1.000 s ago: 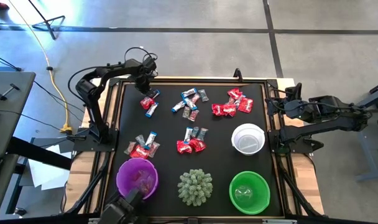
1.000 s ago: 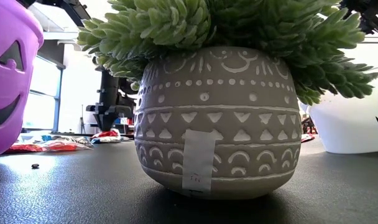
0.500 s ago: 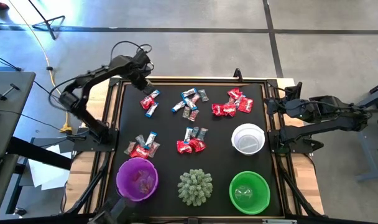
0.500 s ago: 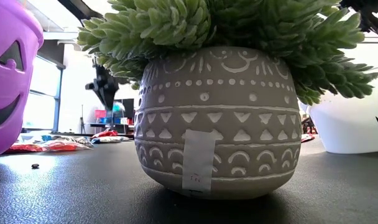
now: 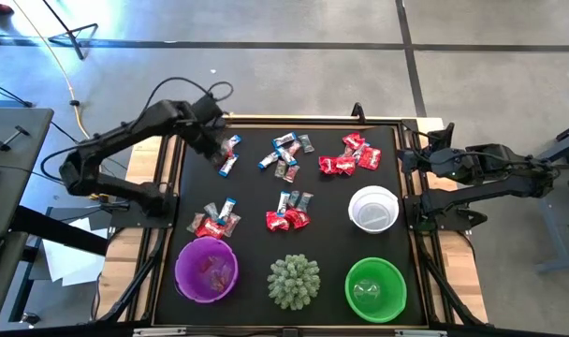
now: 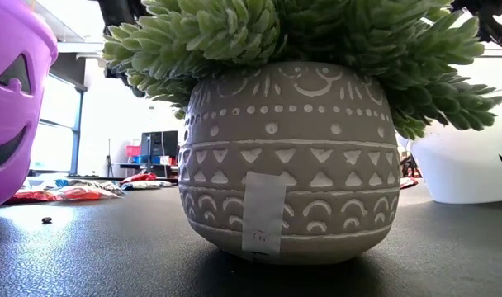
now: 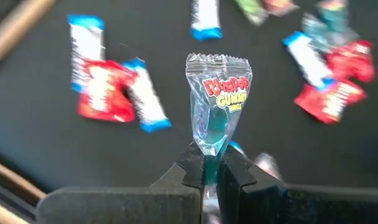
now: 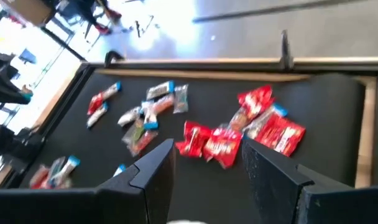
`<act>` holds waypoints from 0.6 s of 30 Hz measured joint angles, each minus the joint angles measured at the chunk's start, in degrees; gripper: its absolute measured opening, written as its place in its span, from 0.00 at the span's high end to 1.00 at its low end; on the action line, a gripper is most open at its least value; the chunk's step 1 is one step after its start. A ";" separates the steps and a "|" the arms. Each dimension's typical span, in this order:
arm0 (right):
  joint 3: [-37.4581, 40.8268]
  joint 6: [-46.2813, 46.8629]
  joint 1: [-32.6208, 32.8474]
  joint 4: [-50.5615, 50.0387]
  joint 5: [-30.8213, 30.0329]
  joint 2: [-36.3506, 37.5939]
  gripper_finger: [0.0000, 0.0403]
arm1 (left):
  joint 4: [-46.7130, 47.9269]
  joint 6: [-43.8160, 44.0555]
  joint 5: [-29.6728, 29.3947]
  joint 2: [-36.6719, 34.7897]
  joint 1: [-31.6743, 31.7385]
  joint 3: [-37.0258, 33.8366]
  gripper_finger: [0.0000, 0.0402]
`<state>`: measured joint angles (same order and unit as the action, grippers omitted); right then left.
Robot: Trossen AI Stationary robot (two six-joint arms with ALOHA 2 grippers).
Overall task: Sort candy
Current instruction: Put the transparent candy wrapper into the purple bucket
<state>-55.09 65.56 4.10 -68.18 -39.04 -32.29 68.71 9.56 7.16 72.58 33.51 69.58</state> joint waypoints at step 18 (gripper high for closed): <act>0.00 -4.67 0.02 -0.16 18.74 0.00 0.55 | -0.18 53.84 -0.37 -2.71 -47.52 0.00 0.99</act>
<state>-55.09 60.89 4.12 -68.34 -20.29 -32.29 68.53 63.40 6.79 69.87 -14.01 69.58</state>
